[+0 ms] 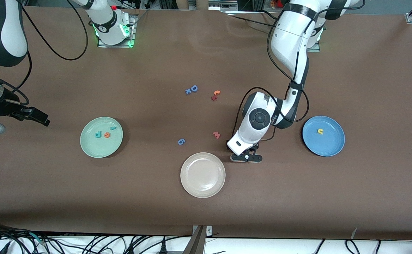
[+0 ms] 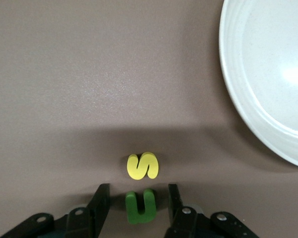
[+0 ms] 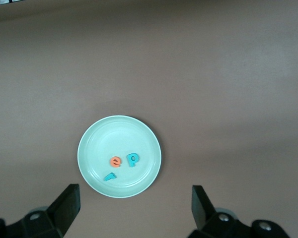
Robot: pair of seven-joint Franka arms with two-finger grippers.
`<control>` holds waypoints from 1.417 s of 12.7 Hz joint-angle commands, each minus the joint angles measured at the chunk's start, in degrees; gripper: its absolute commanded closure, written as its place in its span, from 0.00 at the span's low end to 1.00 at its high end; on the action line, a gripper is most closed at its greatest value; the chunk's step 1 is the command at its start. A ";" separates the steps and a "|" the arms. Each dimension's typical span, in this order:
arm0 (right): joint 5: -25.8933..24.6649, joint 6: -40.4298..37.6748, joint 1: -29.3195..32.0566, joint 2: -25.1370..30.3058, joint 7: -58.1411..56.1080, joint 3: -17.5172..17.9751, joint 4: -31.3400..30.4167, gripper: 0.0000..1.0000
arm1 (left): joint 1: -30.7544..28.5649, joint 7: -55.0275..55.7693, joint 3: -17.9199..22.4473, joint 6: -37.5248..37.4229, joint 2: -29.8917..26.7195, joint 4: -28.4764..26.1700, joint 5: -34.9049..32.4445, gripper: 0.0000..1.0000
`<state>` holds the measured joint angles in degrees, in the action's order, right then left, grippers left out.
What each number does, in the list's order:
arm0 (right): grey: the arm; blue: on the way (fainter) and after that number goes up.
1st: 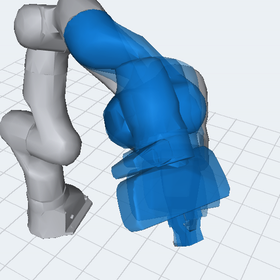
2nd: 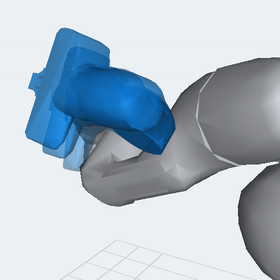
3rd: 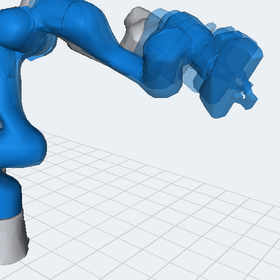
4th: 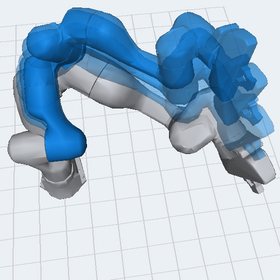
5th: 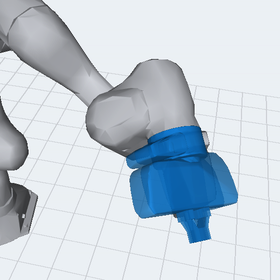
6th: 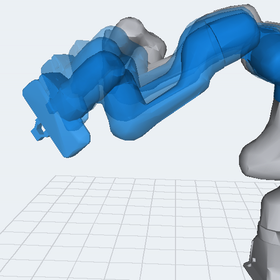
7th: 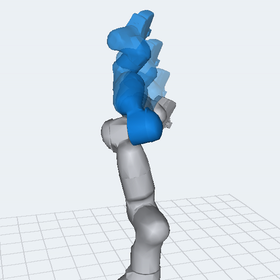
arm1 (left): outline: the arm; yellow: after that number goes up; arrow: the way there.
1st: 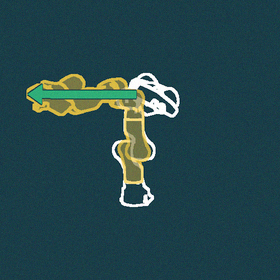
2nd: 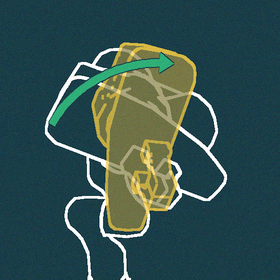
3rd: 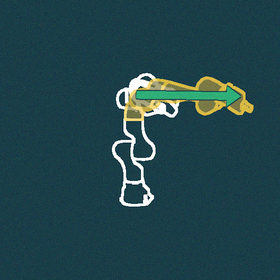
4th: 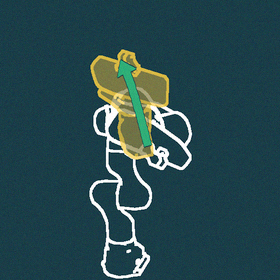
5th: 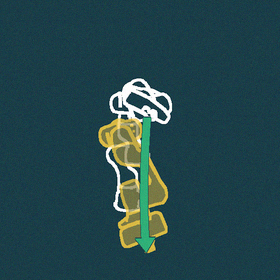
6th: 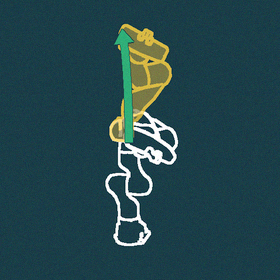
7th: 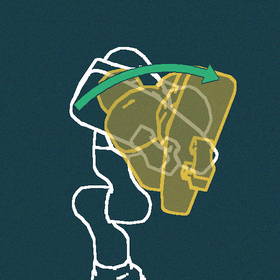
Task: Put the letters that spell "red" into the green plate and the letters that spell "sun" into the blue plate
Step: 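Close the left gripper on the green u and lift it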
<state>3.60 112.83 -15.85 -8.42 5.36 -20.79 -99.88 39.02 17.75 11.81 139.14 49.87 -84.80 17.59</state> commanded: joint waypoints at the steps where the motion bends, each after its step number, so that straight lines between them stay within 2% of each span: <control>1: -0.17 0.81 0.03 1.39 -0.79 0.05 -1.54 0.01 | -0.26 -0.26 -0.12 -1.15 1.55 2.53 0.08 0.50; 4: -0.17 0.90 0.03 1.39 -0.87 0.05 -1.54 0.01 | -0.26 -0.52 -0.12 -1.15 1.55 2.53 -0.18 0.68; 9: -0.17 0.81 0.03 1.39 -0.87 0.05 -1.63 0.01 | -0.35 -0.70 -0.12 -1.15 1.63 2.53 -0.54 0.82; 13: -0.17 0.81 0.03 1.39 -0.87 0.05 -1.63 0.01 | -0.61 -0.79 -0.03 -1.85 1.11 2.53 -0.89 0.84; 18: -0.17 0.81 0.03 1.39 -0.87 0.05 -1.54 0.01 | -1.05 -0.79 0.32 -8.87 0.67 5.34 -1.06 0.84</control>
<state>3.60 112.95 -15.85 -8.42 5.36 -20.79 -100.02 38.71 17.74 12.13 133.27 50.08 -82.22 17.59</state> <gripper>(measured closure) 0.004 0.740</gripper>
